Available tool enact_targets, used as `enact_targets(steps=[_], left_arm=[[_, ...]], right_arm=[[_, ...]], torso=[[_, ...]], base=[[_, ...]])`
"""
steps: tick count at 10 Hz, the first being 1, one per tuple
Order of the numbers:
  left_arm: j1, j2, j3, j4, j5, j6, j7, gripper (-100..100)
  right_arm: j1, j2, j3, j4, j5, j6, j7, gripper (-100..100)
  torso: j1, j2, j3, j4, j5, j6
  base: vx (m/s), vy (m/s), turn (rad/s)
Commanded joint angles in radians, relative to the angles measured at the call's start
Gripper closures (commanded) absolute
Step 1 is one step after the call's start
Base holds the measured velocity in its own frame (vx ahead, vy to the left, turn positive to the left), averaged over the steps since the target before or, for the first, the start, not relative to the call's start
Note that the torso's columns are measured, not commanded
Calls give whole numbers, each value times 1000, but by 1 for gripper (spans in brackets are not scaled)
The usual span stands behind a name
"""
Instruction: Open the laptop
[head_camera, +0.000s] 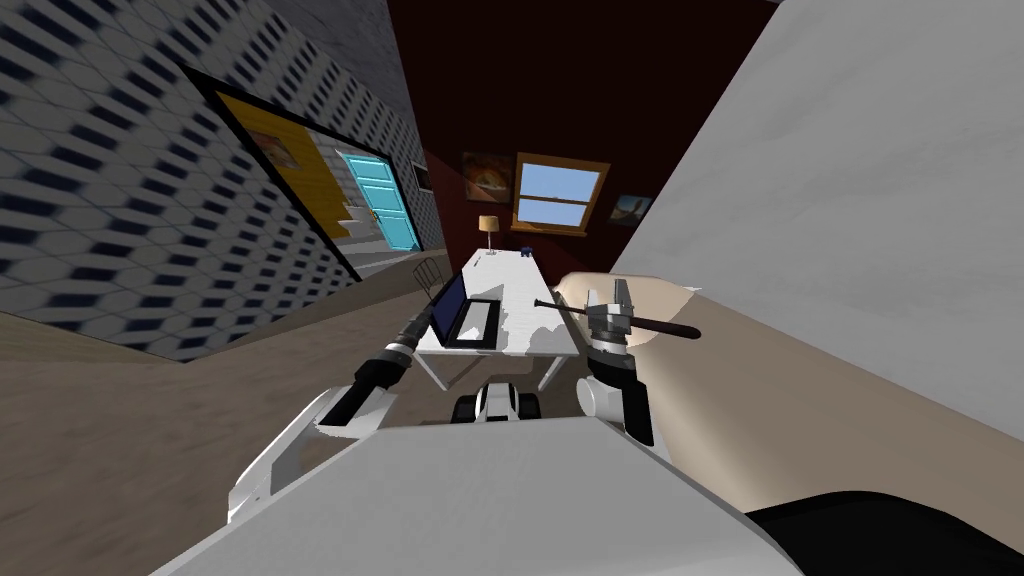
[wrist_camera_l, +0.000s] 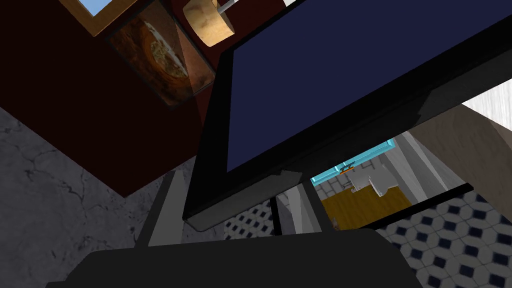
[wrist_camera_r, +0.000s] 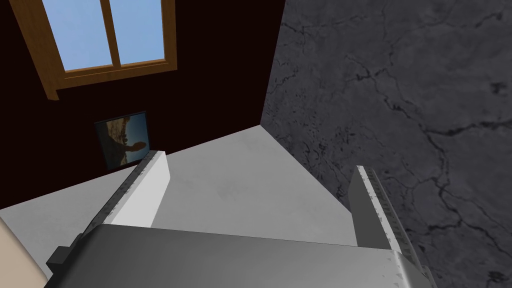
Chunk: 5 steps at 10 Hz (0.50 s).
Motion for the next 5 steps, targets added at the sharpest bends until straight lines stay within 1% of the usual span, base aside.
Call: enact_targets(steps=[1, 2, 4, 5], left_arm=[[2, 23, 7, 17, -45, -12, -46, 100], [1, 38, 14, 28, -77, -22, -77, 100], [1, 53, 20, 39, -109, -31, -108, 100], [0, 67, 26, 50, -141, -40, -138, 100]], right_arm=[[0, 0, 0, 0, 0, 0, 0, 0], [0, 0, 0, 0, 0, 0, 0, 0], [0, 0, 0, 0, 0, 0, 0, 0], [0, 0, 0, 0, 0, 0, 0, 0]], torso=[[-4, -1, -1, -2, 0, 1], [-5, -3, -2, -2, -1, 3], [-1, -5, -3, -2, 0, 3], [3, -4, -3, -1, 1, 1]], base=[[-7, -151, 3], [-17, -174, -14], [-27, -132, -17], [-22, -122, -35]])
